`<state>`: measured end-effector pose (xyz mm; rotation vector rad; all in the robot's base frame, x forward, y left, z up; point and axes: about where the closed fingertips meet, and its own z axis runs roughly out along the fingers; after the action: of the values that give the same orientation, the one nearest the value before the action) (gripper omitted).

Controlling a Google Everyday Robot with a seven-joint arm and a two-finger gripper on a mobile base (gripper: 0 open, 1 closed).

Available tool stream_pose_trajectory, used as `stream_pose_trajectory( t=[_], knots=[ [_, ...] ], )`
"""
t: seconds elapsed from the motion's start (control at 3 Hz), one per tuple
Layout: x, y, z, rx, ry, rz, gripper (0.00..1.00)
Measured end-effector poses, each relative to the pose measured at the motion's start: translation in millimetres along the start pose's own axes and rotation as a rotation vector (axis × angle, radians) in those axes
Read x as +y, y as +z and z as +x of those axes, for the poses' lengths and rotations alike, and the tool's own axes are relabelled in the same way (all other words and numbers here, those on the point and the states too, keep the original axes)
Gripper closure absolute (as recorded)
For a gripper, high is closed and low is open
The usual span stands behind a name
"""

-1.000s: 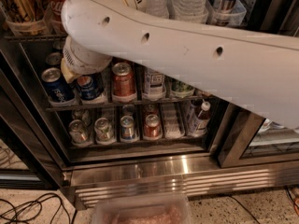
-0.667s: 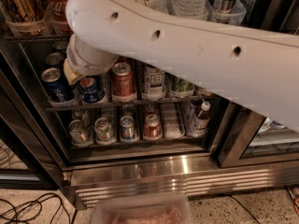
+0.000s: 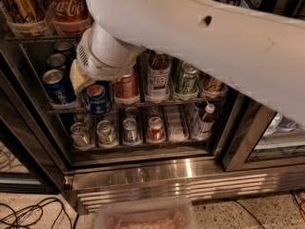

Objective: Pick pepsi can from middle shelf of fridge

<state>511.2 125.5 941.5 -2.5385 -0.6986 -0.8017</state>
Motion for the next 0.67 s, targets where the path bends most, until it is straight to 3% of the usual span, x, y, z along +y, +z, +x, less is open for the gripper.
stream_pose_trajectory(
  t=[0.33, 0.67],
  knots=[
    [0.0, 0.0, 0.0, 0.000, 0.000, 0.000, 1.00],
    [7.2, -6.7, -8.3, -0.012, -0.004, 0.045, 1.00]
  ],
)
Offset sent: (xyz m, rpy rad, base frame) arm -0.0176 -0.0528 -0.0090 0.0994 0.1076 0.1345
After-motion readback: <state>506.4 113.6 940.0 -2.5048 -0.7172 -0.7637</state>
